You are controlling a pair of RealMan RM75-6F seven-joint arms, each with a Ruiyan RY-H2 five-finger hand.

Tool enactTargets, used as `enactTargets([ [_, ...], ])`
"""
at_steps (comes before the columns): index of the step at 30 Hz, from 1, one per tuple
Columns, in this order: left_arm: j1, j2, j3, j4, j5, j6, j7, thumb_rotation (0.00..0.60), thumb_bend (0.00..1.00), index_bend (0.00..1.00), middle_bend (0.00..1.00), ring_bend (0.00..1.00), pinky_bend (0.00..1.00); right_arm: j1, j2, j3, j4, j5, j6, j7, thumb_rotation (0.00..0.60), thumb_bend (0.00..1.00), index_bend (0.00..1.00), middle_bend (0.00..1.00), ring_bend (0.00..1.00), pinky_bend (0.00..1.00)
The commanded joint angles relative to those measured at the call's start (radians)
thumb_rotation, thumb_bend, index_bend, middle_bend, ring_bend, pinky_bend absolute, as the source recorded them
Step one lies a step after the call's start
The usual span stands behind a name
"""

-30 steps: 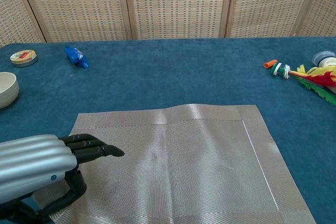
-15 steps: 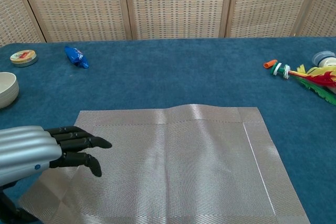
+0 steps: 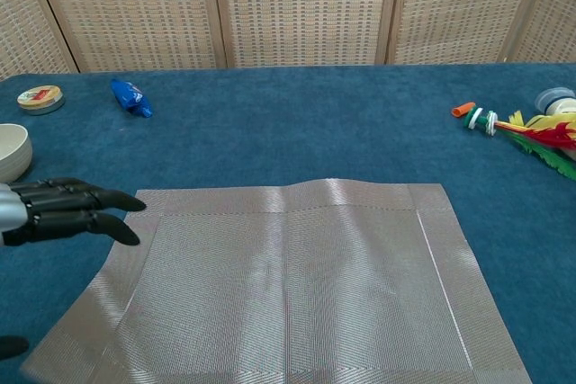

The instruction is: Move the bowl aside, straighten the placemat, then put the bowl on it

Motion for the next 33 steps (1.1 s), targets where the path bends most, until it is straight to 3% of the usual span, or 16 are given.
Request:
enactTargets([
  [1, 0.022, 0.048, -0.003, 0.014, 0.008, 0.048, -0.056, 0.600, 0.27, 0.13, 0.00, 0.00, 0.00, 0.000, -0.001, -0.003, -0.003, -0.004, 0.000, -0.006, 0.600, 0.27, 0.11, 0.00, 0.00, 0.00],
  [6, 0.045, 0.087, -0.053, 0.087, -0.064, 0.094, -0.091, 0.600, 0.26, 0.13, 0.00, 0.00, 0.00, 0.001, -0.004, -0.011, -0.008, -0.016, 0.000, -0.020, 0.600, 0.27, 0.11, 0.00, 0.00, 0.00],
  [10, 0.060, 0.071, -0.109, 0.182, -0.145, 0.111, -0.088, 0.600, 0.26, 0.14, 0.00, 0.00, 0.00, 0.002, -0.005, -0.015, -0.011, -0.020, -0.003, -0.030, 0.600, 0.27, 0.11, 0.00, 0.00, 0.00],
  [15, 0.061, 0.048, -0.142, 0.264, -0.200, 0.090, -0.104, 0.600, 0.27, 0.21, 0.00, 0.00, 0.00, 0.002, -0.006, -0.018, -0.013, -0.023, -0.004, -0.036, 0.600, 0.27, 0.11, 0.00, 0.00, 0.00],
  [23, 0.084, -0.040, -0.182, 0.496, -0.310, 0.034, -0.167, 0.600, 0.27, 0.28, 0.00, 0.00, 0.00, 0.004, -0.009, -0.021, -0.011, -0.023, -0.011, -0.040, 0.600, 0.27, 0.11, 0.00, 0.00, 0.00],
  [33, 0.100, -0.118, -0.238, 0.753, -0.379, 0.008, -0.243, 0.600, 0.27, 0.26, 0.00, 0.00, 0.00, 0.006, -0.013, -0.026, -0.009, -0.026, -0.016, -0.043, 0.600, 0.27, 0.11, 0.00, 0.00, 0.00],
])
